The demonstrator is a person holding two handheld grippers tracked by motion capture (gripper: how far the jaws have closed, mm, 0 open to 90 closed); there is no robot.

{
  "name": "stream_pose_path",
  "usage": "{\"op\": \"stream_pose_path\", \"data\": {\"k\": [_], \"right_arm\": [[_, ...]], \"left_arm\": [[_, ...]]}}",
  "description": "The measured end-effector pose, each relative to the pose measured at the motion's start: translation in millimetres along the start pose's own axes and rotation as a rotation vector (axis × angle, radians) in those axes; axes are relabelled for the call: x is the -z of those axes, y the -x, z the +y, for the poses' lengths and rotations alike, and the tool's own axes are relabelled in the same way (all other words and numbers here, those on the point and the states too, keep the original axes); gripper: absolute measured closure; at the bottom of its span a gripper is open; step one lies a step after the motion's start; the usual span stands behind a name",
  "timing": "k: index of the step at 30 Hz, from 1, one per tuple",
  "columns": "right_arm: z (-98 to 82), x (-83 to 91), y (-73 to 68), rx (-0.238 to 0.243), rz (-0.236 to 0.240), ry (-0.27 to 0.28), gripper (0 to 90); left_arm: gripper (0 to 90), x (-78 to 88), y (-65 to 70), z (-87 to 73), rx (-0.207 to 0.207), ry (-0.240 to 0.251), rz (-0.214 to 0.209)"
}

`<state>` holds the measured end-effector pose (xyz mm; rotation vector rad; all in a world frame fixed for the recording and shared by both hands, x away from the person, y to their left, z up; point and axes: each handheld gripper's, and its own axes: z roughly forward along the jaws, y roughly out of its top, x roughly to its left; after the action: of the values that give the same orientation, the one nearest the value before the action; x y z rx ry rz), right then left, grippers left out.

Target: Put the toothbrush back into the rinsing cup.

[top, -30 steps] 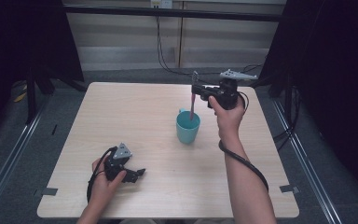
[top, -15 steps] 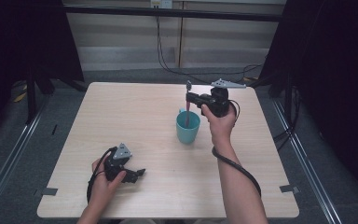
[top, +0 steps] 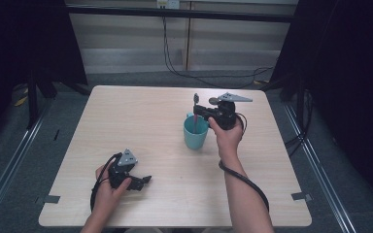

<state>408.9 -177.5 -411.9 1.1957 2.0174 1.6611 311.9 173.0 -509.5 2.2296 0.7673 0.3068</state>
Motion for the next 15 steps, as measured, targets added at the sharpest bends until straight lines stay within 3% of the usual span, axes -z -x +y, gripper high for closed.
{"op": "stream_pose_path", "data": {"k": [15], "right_arm": [[-18.7,-0.8,2.3,0.005,-0.014,-0.004,83.6]], "left_arm": [[11.7,0.9,0.4,-0.5,-0.002,-0.005,0.0]]}}
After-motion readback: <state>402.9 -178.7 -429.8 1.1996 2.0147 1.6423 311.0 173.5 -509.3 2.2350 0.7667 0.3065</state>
